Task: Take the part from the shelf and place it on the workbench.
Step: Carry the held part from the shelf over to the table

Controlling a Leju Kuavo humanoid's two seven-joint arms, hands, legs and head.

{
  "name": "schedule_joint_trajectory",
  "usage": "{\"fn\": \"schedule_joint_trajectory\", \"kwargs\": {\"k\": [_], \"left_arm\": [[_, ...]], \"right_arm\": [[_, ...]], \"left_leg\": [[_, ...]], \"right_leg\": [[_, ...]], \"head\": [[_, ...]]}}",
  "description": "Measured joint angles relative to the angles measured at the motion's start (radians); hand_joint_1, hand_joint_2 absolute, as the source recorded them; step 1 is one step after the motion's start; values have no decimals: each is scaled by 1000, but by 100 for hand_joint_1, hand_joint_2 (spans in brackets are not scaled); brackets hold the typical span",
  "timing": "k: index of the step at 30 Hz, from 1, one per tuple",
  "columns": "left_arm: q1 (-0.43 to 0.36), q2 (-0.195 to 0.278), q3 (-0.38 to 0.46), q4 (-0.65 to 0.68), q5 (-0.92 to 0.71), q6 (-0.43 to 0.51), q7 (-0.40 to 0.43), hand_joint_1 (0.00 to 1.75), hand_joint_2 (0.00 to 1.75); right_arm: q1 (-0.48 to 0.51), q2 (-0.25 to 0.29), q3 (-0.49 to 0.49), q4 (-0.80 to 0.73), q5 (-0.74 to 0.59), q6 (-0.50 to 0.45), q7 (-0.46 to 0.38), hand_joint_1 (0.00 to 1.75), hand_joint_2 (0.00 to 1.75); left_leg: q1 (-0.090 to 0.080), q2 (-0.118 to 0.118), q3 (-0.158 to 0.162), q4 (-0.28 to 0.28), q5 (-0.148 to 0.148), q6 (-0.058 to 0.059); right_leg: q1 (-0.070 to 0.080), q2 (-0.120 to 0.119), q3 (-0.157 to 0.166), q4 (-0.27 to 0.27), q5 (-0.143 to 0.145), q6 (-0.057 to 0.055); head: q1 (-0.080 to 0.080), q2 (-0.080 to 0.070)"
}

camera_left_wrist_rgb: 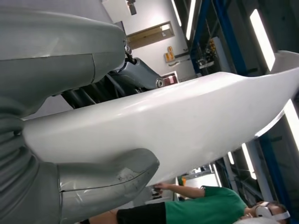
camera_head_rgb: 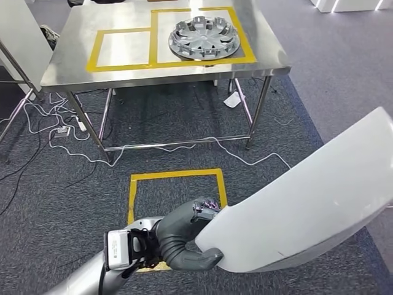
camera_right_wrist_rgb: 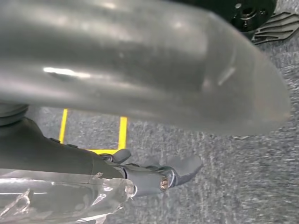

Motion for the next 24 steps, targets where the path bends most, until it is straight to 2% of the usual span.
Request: {"fn": "schedule_joint_trajectory", "kwargs": {"k": [2,3,4,5,7,8,9,10,11,13,14,15,17,18,19,20,21,22,23,24], "left_arm": [[-1,-2,0,-1,0,1,0,175,175],[-1,-3,0,-1,-1,1,0,175,175],[-1,-5,0,-2,-1,2,0,175,175],[-1,-5,-1,-2,-1,2,0,175,175],[0,-5,-2,-2,-2,2,0,175,175],[0,-5,-2,-2,-3,2,0,175,175],[1,-5,-2,-2,-3,2,0,175,175],[1,-5,-2,-2,-3,2,0,175,175],[1,-5,-2,-2,-4,2,0,175,175],[0,-4,-2,-2,-5,3,0,175,175],[1,-4,-2,-2,-6,4,0,175,175],[1,-4,-2,-2,-7,6,0,175,175],[0,-5,-2,-4,-7,8,0,175,175],[-1,-6,-2,-4,-8,9,0,175,175],[-2,-5,-2,-5,-8,9,0,175,175],[-2,-5,-2,-5,-8,10,0,175,175],[-2,-4,-1,-5,-9,10,0,175,175],[-1,-3,-1,-5,-9,10,0,175,175],[0,-2,-1,-5,-9,10,-1,175,175],[1,-1,-1,-5,-9,11,-1,175,175]], "right_arm": [[-2,0,0,0,0,0,0,0,0],[-4,0,0,0,0,0,0,0,0],[-6,0,1,0,0,0,0,0,0],[-8,0,1,0,-1,0,0,0,0],[-6,0,0,0,-1,0,0,0,0],[-4,0,0,0,0,0,0,0,0],[-2,0,0,0,0,0,0,0,0],[-1,0,0,0,0,0,0,0,0],[0,0,0,0,0,0,0,0,0],[3,0,0,1,0,0,1,0,0],[5,1,0,1,0,0,2,0,0],[5,1,1,2,0,0,2,0,0],[4,1,1,2,0,0,3,0,0],[4,1,1,2,0,0,3,0,0],[3,1,1,2,0,0,3,0,0],[3,1,1,2,0,0,2,0,0],[2,1,1,2,0,0,2,0,0],[3,1,1,2,0,0,2,0,0],[3,1,1,2,0,-1,3,0,0],[4,1,1,2,0,-1,3,0,0]], "left_leg": [[2,-3,18,-7,-2,13],[4,-3,30,-9,-7,20],[5,-3,42,-9,-13,26],[5,-2,53,-10,-23,30],[4,-3,75,-10,-45,34],[4,-5,90,-10,-58,35],[4,-6,106,-10,-71,35],[4,-7,125,-10,-85,33],[4,-7,145,-10,-100,31],[0,-7,177,-9,-129,24],[-2,-8,187,-11,-143,19],[-4,-8,194,-12,-151,13],[-4,-8,205,-9,-155,2],[-4,-8,199,15,-149,-3],[-4,-7,179,56,-148,-8],[-3,-7,143,114,-157,-13],[-2,-7,98,179,-178,-16],[-2,-7,53,231,-212,-18],[-2,-7,17,263,-245,-18],[-2,-7,-6,267,-264,-18]], "right_leg": [[0,-2,9,7,2,11],[-1,-5,-2,40,9,16],[-1,-8,-29,90,9,19],[-1,-10,-72,157,-2,21],[-1,-12,-162,270,-62,25],[-1,-12,-194,292,-95,25],[-1,-12,-210,283,-111,26],[-1,-12,-213,247,-101,26],[-1,-13,-207,190,-61,24],[0,-21,-192,67,74,18],[1,-25,-185,30,124,12],[2,-27,-182,12,150,5],[1,-23,-167,10,144,-9],[-1,-21,-157,8,140,-16],[-2,-19,-146,7,135,-20],[-4,-18,-134,5,126,-24],[-4,-18,-124,4,116,-26],[-4,-17,-114,4,105,-27],[-3,-16,-102,3,93,-27],[-3,-14,-87,3,80,-27]], "head": [[3,0],[5,0],[8,0],[9,0],[13,0],[15,0],[17,0],[19,0],[20,0],[23,0],[23,0],[22,0],[19,0],[16,0],[14,0],[12,0],[10,0],[9,0],[9,0],[9,0]]}}
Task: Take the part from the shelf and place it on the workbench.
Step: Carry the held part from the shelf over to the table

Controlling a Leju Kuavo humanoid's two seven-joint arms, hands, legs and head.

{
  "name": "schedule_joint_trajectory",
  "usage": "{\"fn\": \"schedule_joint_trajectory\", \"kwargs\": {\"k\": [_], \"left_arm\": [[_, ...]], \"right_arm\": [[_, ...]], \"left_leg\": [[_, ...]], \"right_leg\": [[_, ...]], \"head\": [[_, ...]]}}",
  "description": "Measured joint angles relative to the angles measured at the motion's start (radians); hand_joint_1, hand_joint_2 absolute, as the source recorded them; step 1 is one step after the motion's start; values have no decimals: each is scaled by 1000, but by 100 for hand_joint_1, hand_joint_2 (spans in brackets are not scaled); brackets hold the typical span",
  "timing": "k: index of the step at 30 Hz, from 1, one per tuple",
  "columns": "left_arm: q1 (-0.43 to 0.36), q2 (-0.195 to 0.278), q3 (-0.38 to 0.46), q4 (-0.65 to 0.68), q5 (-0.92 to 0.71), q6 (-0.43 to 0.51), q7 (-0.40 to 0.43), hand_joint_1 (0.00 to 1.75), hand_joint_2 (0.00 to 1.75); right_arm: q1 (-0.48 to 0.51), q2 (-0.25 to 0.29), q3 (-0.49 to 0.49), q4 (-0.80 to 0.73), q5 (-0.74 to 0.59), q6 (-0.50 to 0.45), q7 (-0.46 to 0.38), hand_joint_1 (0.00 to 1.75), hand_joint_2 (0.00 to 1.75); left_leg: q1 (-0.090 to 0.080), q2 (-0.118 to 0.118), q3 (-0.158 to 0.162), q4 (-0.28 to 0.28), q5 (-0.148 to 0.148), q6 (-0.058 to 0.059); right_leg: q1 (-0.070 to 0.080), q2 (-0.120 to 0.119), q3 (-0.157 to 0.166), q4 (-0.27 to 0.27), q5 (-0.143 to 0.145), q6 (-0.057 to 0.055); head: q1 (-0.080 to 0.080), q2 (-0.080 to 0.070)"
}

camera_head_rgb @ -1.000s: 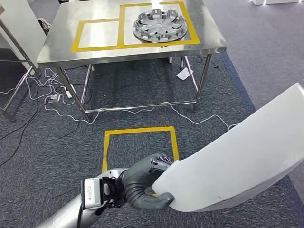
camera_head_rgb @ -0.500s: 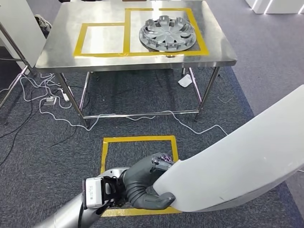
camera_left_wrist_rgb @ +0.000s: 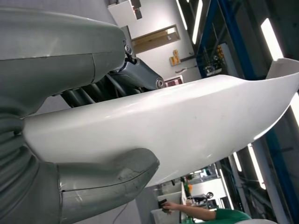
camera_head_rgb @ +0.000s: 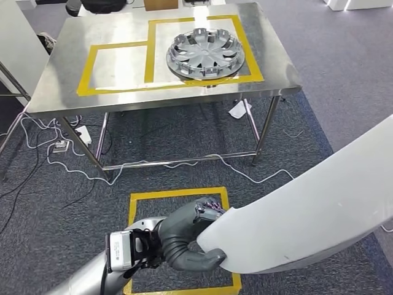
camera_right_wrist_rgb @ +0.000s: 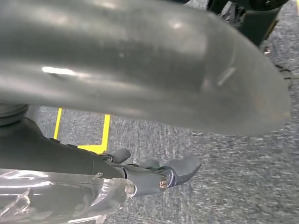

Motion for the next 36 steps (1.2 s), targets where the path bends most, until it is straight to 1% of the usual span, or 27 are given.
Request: {"fn": "schedule_joint_trajectory", "kwargs": {"k": [1,2,5,6,7,9,11,12,14,15,16,17,18,19,20,21,22,24,25,27,29,30,31,32,33,34,36], "left_arm": [[0,1,0,0,0,0,0,175,175],[0,3,0,0,0,0,0,175,175],[2,6,1,0,0,1,0,175,175],[2,7,1,0,0,1,0,175,175],[2,6,1,0,0,2,0,175,175],[1,3,2,-2,0,2,-1,175,175],[0,1,2,-3,0,2,-1,175,175],[0,1,1,-3,0,2,-1,175,175],[2,1,1,-3,0,2,-1,175,175],[2,2,1,-3,0,2,-1,175,175],[3,2,1,-3,-1,3,-1,175,175],[3,2,1,-3,-1,3,-1,175,175],[3,2,1,-3,-1,3,-1,175,175],[3,3,1,-3,-1,3,-1,175,175],[4,3,1,-4,-1,3,-1,175,175],[4,4,1,-4,-1,4,-1,175,175],[4,4,1,-5,-2,5,-2,175,175],[4,3,1,-7,-2,6,-2,175,175],[3,3,1,-9,-2,6,-3,175,175],[1,4,2,-10,-2,6,-4,175,175],[2,6,2,-10,-2,6,-4,175,175],[3,7,2,-10,-2,6,-5,175,175],[4,9,2,-10,-2,6,-5,175,175],[4,10,2,-10,-2,6,-5,175,175],[4,11,2,-10,-2,6,-5,175,175],[4,12,2,-10,-2,6,-5,175,175],[5,14,2,-10,-1,6,-5,175,175]], "right_arm": [[0,0,0,0,0,0,0,0,0],[1,0,0,0,0,0,0,0,0],[1,0,0,0,0,0,3,0,0],[1,0,0,0,0,0,5,0,0],[0,0,0,0,0,-1,5,0,0],[-3,0,1,1,0,-1,6,0,0],[-9,0,1,1,0,0,6,0,0],[-10,0,1,1,0,0,6,0,0],[-8,0,1,1,1,0,7,0,0],[-6,0,1,1,1,0,7,0,0],[-5,0,1,1,1,0,7,0,0],[-4,0,1,1,1,0,7,0,0],[-2,0,1,1,1,-1,8,0,0],[0,0,1,1,1,-1,8,0,0],[1,0,1,2,1,-1,9,0,0],[2,0,1,2,1,-1,10,0,0],[2,0,1,2,2,-1,11,0,0],[0,0,2,3,3,-1,12,0,0],[-1,0,3,3,4,-1,12,0,0],[-2,0,4,2,6,-2,13,0,0],[-2,0,4,2,7,-4,15,0,0],[-1,0,4,2,7,-4,15,0,0],[-1,0,5,2,7,-5,16,0,0],[0,0,5,2,8,-5,16,0,0],[0,0,5,2,8,-5,16,0,0],[-1,0,5,2,9,-6,16,0,0],[-2,0,5,2,10,-6,17,0,0]], "left_leg": [[0,0,-10,-22,5,2],[-1,0,-10,-67,40,6],[-5,2,4,-235,225,21],[-5,2,6,-267,258,25],[-6,0,11,-283,264,29],[-2,-2,32,-286,257,40],[1,-1,56,-286,243,50],[1,0,67,-286,232,53],[1,-2,92,-286,208,56],[1,-4,108,-286,195,56],[1,-5,127,-286,180,55],[1,-6,148,-286,165,54],[1,-6,166,-287,150,50],[0,-7,184,-283,133,47],[-2,-7,196,-283,117,42],[-4,-8,206,-283,105,37],[-6,-8,214,-281,98,32],[-7,-8,219,-271,96,21],[-6,-8,206,-242,96,16],[-4,-6,142,-133,72,7],[-2,-6,54,-19,10,1],[-2,-6,23,9,-14,0],[-2,-6,7,6,-14,1],[-2,-6,4,-26,15,3],[-2,-5,10,-73,61,6],[-2,-4,19,-139,127,10],[-2,0,31,-229,205,18]], "right_leg": [[0,2,17,0,-13,0],[1,4,36,-1,-27,2],[4,9,72,-4,-67,13],[6,9,82,-6,-75,19],[7,10,94,-9,-81,26],[7,7,99,10,-77,37],[6,3,41,114,-73,46],[6,2,-6,186,-88,49],[6,2,-93,286,-162,52],[6,2,-117,293,-196,53],[6,2,-127,272,-207,53],[5,1,-125,225,-186,53],[5,0,-118,162,-130,54],[3,-4,-111,96,-55,53],[3,-8,-104,49,8,47],[3,-11,-99,21,52,40],[4,-13,-97,12,68,31],[2,-9,-84,15,62,17],[0,-8,-75,14,58,11],[-2,-7,-60,12,44,3],[-2,-7,-44,11,27,1],[-2,-7,-35,11,18,1],[-2,-5,-22,11,8,2],[-2,-4,-8,11,-2,3],[-2,-3,6,11,-12,4],[-1,-2,21,11,-22,8],[2,1,35,10,-41,18]], "head": [[0,0],[0,0],[-2,0],[-4,0],[-4,0],[-2,0],[1,0],[2,0],[5,0],[7,0],[8,0],[9,0],[10,0],[12,0],[13,0],[12,0],[11,0],[7,0],[5,0],[1,0],[-1,0],[-2,0],[-2,0],[-2,0],[-2,0],[-2,0],[-3,0]]}}
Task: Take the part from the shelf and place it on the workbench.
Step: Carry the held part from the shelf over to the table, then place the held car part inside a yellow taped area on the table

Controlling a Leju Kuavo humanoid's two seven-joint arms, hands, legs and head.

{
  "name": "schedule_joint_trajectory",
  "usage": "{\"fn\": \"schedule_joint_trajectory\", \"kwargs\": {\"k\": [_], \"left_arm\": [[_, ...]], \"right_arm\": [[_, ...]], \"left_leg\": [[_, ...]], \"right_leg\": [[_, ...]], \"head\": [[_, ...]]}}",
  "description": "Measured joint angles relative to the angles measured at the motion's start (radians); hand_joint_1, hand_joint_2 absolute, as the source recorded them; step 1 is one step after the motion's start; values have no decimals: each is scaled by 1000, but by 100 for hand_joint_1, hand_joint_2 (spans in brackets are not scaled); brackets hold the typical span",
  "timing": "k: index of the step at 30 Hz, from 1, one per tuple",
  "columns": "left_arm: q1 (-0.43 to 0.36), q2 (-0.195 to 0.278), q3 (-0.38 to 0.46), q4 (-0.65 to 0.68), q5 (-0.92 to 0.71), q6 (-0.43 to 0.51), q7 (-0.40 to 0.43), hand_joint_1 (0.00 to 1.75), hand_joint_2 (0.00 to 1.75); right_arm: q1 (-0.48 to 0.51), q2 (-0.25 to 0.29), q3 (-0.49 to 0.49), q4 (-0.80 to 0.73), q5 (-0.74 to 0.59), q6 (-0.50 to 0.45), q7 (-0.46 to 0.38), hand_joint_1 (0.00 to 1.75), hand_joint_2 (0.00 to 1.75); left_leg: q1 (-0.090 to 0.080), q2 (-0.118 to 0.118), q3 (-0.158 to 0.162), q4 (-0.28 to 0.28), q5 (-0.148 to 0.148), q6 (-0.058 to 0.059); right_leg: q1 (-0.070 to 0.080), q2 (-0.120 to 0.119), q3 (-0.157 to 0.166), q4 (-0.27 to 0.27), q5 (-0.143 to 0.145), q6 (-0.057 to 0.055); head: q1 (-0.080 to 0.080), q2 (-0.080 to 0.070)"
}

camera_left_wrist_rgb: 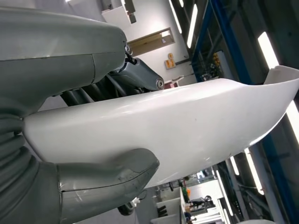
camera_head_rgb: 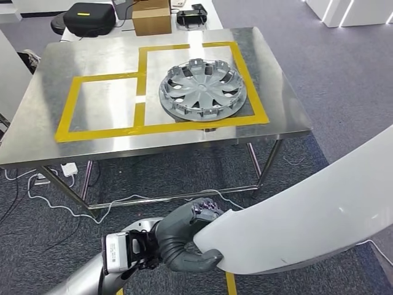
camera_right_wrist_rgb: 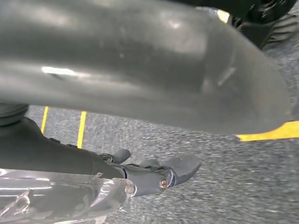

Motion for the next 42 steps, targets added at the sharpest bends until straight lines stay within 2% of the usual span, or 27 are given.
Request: {"fn": "schedule_joint_trajectory", "kwargs": {"k": [1,4,5,6,8,9,10,11,13,15,18,20,21,23,24,25,26,27,28,30,32,35,37,39,40,41,42], "left_arm": [[0,1,0,0,0,0,0,175,175],[0,-1,0,0,0,0,-1,175,175],[-1,-2,0,0,0,0,-1,175,175],[-1,-3,0,-1,0,0,-1,175,175],[-1,-3,0,-1,0,0,-1,175,175],[0,-3,0,-1,0,0,-1,175,175],[1,-2,0,-1,0,0,-1,175,175],[1,-2,0,-1,0,0,-1,175,175],[1,-2,0,-1,0,0,-1,175,175],[0,-2,0,-2,0,0,-1,175,175],[1,-2,1,-2,0,0,-1,175,175],[0,-2,1,-4,1,1,-1,175,175],[0,-2,2,-5,1,1,-2,175,175],[0,0,2,-6,1,1,-3,175,175],[2,1,2,-6,1,1,-3,175,175],[3,2,2,-6,1,1,-3,175,175],[5,4,2,-6,1,1,-4,175,175],[5,4,2,-6,1,1,-4,175,175],[5,5,2,-6,0,1,-4,175,175],[5,5,2,-6,-2,2,-4,175,175],[6,6,3,-7,-5,3,-4,175,175],[7,4,2,-10,-7,3,-5,175,175],[7,4,2,-13,-8,3,-6,175,175],[9,4,2,-14,-8,3,-6,175,175],[10,4,2,-14,-8,3,-6,175,175],[11,4,2,-14,-8,3,-6,175,175],[11,4,1,-14,-8,3,-6,175,175]], "right_arm": [[0,0,0,0,0,-1,0,0,0],[0,0,0,0,0,-2,1,0,0],[-1,0,0,0,1,-2,1,0,0],[-3,0,0,0,1,-2,1,0,0],[-4,0,1,0,1,-2,1,0,0],[-3,0,1,0,1,-2,1,0,0],[-2,0,1,0,1,-2,1,0,0],[0,0,1,0,2,-2,1,0,0],[0,-1,1,0,2,-2,1,0,0],[-2,-1,1,0,2,-3,1,0,0],[0,-1,3,0,3,-5,1,0,0],[1,-1,4,0,3,-6,-1,0,0],[0,-1,5,0,3,-6,-2,0,0],[0,-1,5,0,4,-7,-4,0,0],[0,-1,5,0,4,-7,-4,0,0],[1,-1,5,0,4,-7,-4,0,0],[1,-1,6,0,5,-7,-4,0,0],[1,-1,6,0,5,-7,-4,0,0],[1,-1,6,0,6,-7,-4,0,0],[0,-1,7,0,6,-7,-4,0,0],[0,-1,7,0,7,-7,-4,0,0],[-2,0,8,0,8,-6,-5,0,0],[-5,0,9,0,9,-6,-5,0,0],[-5,0,9,0,9,-6,-4,0,0],[-3,0,9,0,9,-6,-4,0,0],[-1,0,9,0,9,-6,-4,0,0],[0,0,9,0,9,-6,-4,0,0]], "left_leg": [[0,1,3,-24,16,5],[3,-2,25,-30,9,23],[4,-2,35,-30,7,29],[3,-2,42,-31,3,34],[2,-2,51,-31,-8,40],[0,-3,56,-30,-13,42],[-1,-5,62,-30,-19,43],[-2,-6,71,-30,-25,43],[-4,-7,93,-30,-40,40],[-6,-8,105,-31,-52,33],[-8,-8,110,-24,-53,16],[-8,-7,102,4,-69,2],[-6,-6,82,41,-90,-4],[-2,-6,7,162,-143,-13],[1,-6,-31,215,-158,-15],[4,-6,-57,241,-156,-17],[6,-5,-63,230,-133,-19],[8,-5,-51,186,-93,-20],[10,-4,-27,121,-45,-21],[11,0,16,8,-2,-18],[11,0,28,-30,-8,-5],[12,-4,43,-32,-5,19],[11,-3,56,-32,-12,30],[8,-4,65,-32,-22,36],[7,-5,71,-32,-28,37],[6,-6,79,-32,-34,37],[5,-7,90,-32,-42,36]], "right_leg": [[2,1,6,2,-6,7],[1,0,21,17,-22,24],[1,0,11,41,-38,28],[0,0,-13,87,-61,31],[1,-1,-92,217,-117,36],[1,-1,-128,267,-130,36],[1,-1,-150,285,-124,35],[2,-1,-150,260,-95,32],[4,-1,-108,129,0,22],[9,-2,-69,24,37,13],[11,-1,-55,0,37,-2],[5,-1,-41,-5,43,-10],[2,0,-35,-7,42,-12],[0,0,-31,-7,36,-16],[-1,-1,-29,-7,32,-15],[-2,-1,-25,-7,27,-14],[-4,0,-18,-7,22,-12],[-6,0,-10,-7,17,-9],[-7,1,-4,-7,11,-5],[-7,3,7,-8,-2,8],[-4,2,18,-11,-7,22],[-6,0,19,9,-22,38],[-6,-1,-34,106,-66,42],[-5,-1,-118,237,-114,43],[-5,-1,-147,271,-118,43],[-4,-1,-159,266,-100,41],[-3,-1,-152,223,-63,37]], "head": [[0,0],[2,0],[3,0],[4,0],[8,0],[9,0],[10,0],[11,0],[11,0],[10,0],[9,0],[6,0],[4,0],[1,0],[1,0],[1,0],[1,0],[1,0],[1,0],[-3,0],[-7,0],[-4,0],[-1,0],[2,0],[3,0],[3,0],[4,0]]}}
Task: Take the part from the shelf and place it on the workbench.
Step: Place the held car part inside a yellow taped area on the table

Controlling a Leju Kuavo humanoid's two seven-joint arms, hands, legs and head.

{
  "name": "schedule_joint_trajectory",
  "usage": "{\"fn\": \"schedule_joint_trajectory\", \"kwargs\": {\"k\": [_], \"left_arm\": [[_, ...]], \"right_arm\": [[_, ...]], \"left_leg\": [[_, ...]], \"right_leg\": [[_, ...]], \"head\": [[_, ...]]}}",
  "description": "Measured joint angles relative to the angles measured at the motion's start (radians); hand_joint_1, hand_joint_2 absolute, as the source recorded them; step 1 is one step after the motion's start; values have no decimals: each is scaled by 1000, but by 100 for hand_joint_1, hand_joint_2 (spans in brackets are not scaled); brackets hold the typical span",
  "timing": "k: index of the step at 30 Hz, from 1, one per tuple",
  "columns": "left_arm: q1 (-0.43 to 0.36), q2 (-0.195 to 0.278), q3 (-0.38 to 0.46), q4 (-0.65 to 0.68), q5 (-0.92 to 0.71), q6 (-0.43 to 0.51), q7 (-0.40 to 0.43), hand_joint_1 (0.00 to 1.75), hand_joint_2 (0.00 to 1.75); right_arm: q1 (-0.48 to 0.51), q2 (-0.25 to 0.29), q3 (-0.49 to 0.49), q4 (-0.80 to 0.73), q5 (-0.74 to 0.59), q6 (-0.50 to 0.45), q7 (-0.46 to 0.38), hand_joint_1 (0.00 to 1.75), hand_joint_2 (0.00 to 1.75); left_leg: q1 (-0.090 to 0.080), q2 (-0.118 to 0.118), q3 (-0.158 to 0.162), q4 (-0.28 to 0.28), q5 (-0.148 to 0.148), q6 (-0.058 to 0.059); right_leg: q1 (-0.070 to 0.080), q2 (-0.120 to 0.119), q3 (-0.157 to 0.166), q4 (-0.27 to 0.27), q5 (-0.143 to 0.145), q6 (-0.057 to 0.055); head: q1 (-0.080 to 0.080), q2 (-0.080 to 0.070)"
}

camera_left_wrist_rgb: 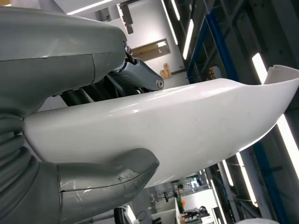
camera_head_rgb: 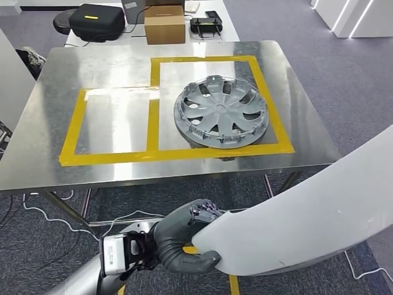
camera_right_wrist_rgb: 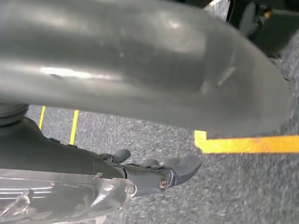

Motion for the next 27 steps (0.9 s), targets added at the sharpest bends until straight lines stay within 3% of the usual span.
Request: {"fn": "schedule_joint_trajectory", "kwargs": {"k": [2,3,4,8,10,13,14,15,17,19,22,27], "left_arm": [[0,0,0,0,0,0,0,175,175],[0,0,0,0,-1,0,0,175,175],[0,0,0,0,-2,1,0,175,175],[0,-1,0,-3,-9,5,0,175,175],[-1,-1,0,-6,-12,8,0,175,175],[1,1,-1,-6,-14,11,1,175,175],[2,2,-1,-6,-15,12,2,175,175],[2,2,-1,-7,-15,12,2,175,175],[2,2,-1,-7,-16,16,3,175,175],[2,2,0,-7,-19,22,4,175,175],[5,2,1,-8,-21,29,4,175,175],[5,2,2,-9,-21,29,4,175,175]], "right_arm": [[1,0,0,0,0,0,0,0,0],[0,0,1,0,0,0,0,0,0],[0,0,1,0,0,0,0,0,0],[2,1,5,0,0,-1,0,0,0],[0,2,5,0,0,-1,-1,0,0],[0,2,6,0,0,-2,-1,0,0],[1,2,6,0,1,-2,-1,0,0],[1,2,6,0,1,-2,-1,0,0],[1,3,6,0,2,-2,0,0,0],[0,4,6,0,2,-2,0,0,0],[-3,4,6,0,3,-2,-1,0,0],[-5,5,6,0,4,-2,-1,0,0]], "left_leg": [[-1,-1,22,0,-16,-5],[-2,-1,28,-1,-23,-8],[-3,-1,31,-3,-28,-13],[-5,-1,37,19,-34,-37],[-4,0,-8,101,-67,-46],[0,1,-131,265,-130,-55],[1,1,-152,277,-123,-56],[2,1,-155,255,-93,-57],[4,3,-122,137,10,-60],[3,5,-86,34,61,-55],[0,4,-76,13,56,-34],[1,3,-73,13,53,-25]], "right_leg": [[4,-1,42,-136,89,-9],[7,-1,59,-186,110,-14],[9,-2,69,-215,120,-19],[6,1,94,-232,118,-40],[2,2,109,-236,111,-48],[1,2,122,-237,94,-52],[1,2,130,-237,87,-50],[0,3,141,-236,80,-49],[-3,3,166,-236,63,-42],[-2,5,181,-235,46,-30],[1,4,184,-239,31,-14],[1,3,182,-229,20,-7]], "head": [[0,0],[0,0],[0,0],[-3,0],[-8,0],[-12,0],[-12,0],[-12,0],[-12,0],[-14,0],[-17,0],[-13,0]]}}
